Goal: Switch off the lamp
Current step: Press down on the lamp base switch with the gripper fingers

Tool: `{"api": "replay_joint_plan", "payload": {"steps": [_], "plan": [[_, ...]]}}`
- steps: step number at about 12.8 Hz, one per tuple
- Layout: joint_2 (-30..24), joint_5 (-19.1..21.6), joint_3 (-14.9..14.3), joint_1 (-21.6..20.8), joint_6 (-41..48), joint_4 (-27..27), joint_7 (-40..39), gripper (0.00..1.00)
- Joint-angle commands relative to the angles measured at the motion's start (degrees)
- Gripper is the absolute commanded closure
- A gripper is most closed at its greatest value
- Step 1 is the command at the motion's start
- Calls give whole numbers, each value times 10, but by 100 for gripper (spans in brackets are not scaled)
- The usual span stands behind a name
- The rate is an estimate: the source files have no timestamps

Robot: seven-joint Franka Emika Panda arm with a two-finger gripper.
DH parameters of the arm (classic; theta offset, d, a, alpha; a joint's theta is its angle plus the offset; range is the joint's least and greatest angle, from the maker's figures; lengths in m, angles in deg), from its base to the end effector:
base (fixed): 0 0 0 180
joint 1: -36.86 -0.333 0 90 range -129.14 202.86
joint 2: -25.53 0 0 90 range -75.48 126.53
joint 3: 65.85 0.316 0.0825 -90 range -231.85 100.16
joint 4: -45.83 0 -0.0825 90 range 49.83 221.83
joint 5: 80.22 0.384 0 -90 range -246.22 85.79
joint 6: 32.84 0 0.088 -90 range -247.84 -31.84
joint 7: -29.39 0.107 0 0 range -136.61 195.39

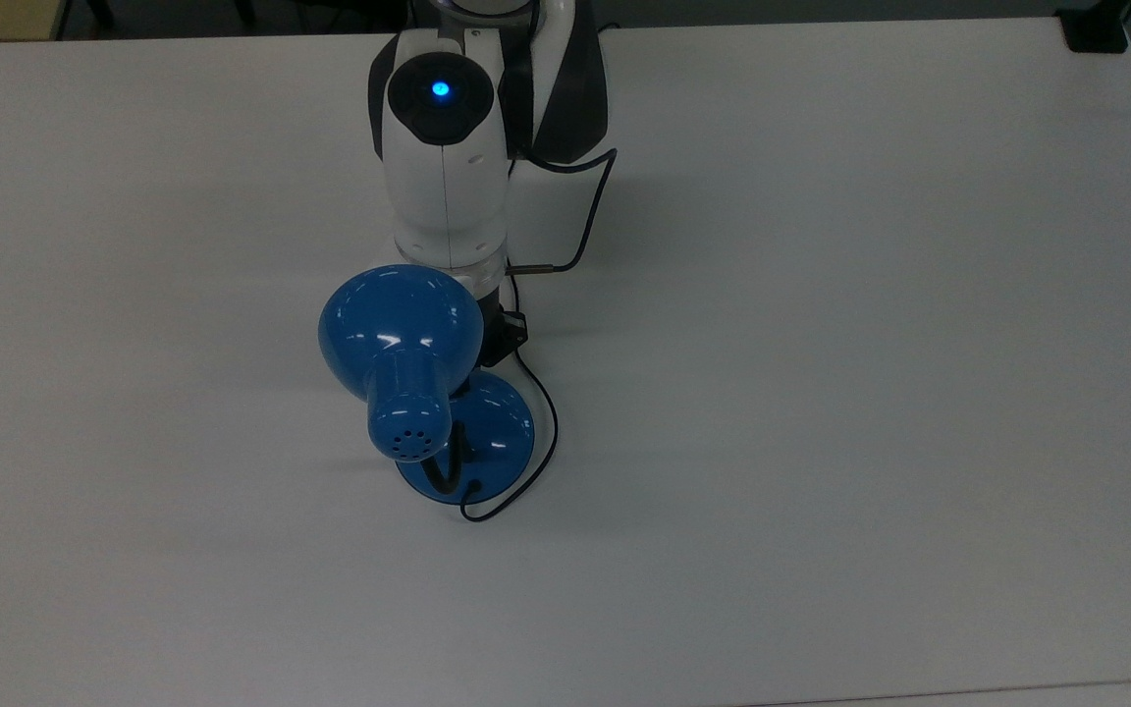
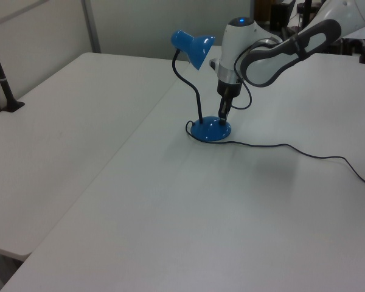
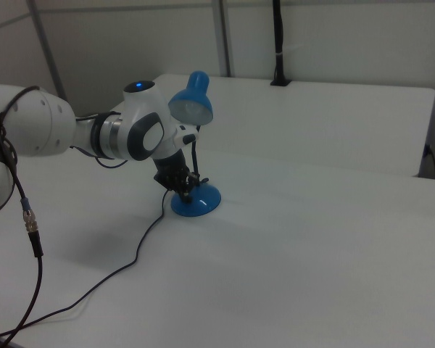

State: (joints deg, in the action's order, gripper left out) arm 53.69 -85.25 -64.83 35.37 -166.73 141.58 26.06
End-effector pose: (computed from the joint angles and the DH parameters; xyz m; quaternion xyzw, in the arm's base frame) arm 0.6913 0.0274 0.3369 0.9928 0.0768 0.0868 0.0307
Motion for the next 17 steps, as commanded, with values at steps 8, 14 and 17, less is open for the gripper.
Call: {"api": "replay_joint_plan", "payload": {"steps": [8,14,17], "plan": [[30,-1,-4,12,-4,3,-8,100],[8,-1,-4,11,56,6,-7,100],[-14,-1,-4,8,116,3,-5,100]]}}
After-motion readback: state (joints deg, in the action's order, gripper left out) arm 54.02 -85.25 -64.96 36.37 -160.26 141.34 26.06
